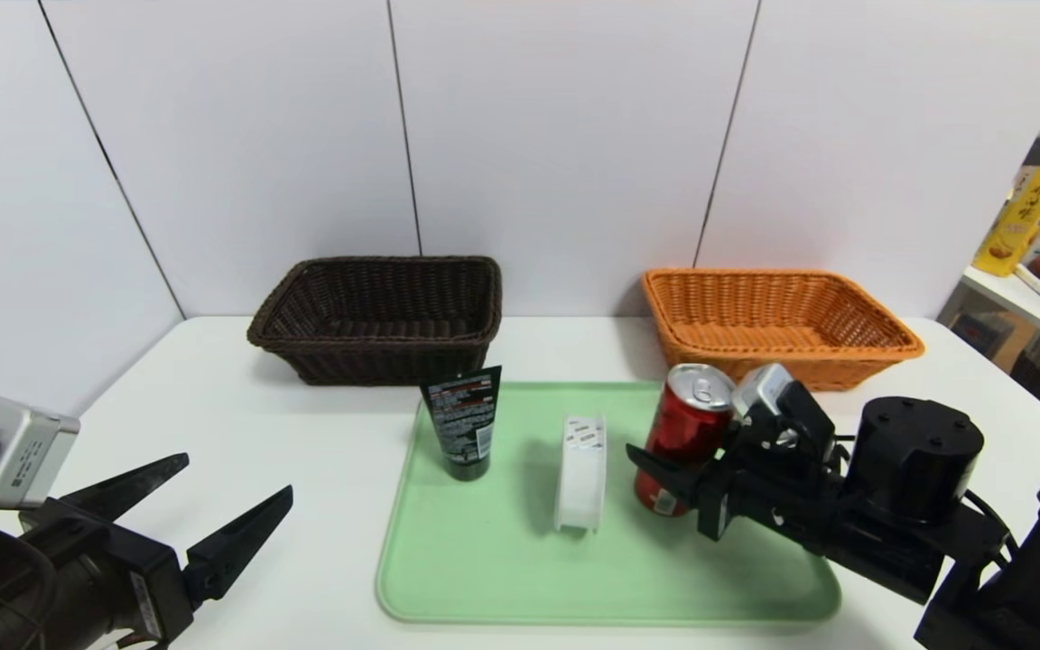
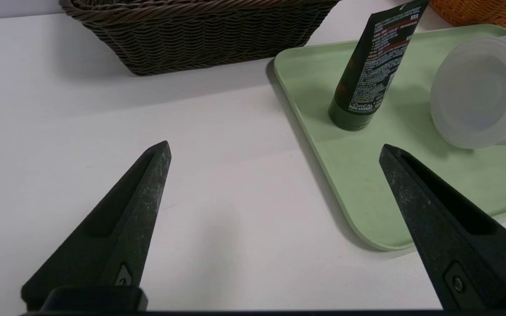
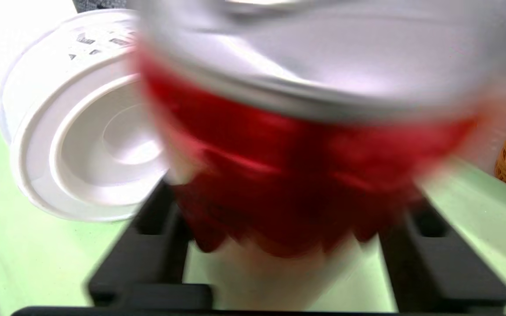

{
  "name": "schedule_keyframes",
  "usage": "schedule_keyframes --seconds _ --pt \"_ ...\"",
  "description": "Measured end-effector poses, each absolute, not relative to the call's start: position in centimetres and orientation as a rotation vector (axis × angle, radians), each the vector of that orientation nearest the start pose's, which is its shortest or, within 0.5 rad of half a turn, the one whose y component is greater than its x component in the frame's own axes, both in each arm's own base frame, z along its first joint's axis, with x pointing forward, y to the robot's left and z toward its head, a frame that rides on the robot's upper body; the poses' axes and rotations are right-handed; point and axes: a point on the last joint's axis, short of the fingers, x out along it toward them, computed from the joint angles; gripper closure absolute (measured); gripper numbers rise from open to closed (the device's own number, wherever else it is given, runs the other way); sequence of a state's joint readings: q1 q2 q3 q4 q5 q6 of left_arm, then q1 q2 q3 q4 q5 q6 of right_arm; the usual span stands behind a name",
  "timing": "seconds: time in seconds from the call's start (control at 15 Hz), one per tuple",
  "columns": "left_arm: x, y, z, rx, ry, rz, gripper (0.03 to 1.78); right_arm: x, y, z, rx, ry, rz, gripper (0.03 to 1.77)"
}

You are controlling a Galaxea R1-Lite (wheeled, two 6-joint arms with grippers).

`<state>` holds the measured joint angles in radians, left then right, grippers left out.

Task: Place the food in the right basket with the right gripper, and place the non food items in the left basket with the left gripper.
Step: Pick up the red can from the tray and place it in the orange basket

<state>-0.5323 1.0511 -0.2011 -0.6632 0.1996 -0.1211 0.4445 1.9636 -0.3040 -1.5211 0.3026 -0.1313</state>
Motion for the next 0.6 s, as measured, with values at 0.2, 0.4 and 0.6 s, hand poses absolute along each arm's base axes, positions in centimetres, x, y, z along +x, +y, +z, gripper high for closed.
schedule_keyframes --seconds 0.2,0.4,0.6 --pt "10.8 -5.85 16.0 -0.051 0.193 -0.321 0.12 24.42 12.35 8.23 -0.14 0.093 0.753 0.82" --pt "10.76 -5.82 16.01 -0.052 0.192 -0.321 0.12 24.25 12.29 8.28 -0.148 0.091 0.751 0.82" --pt "10.75 -5.81 16.01 -0.051 0.192 -0.321 0.12 24.14 12.28 8.87 -0.153 0.07 0.738 0.82"
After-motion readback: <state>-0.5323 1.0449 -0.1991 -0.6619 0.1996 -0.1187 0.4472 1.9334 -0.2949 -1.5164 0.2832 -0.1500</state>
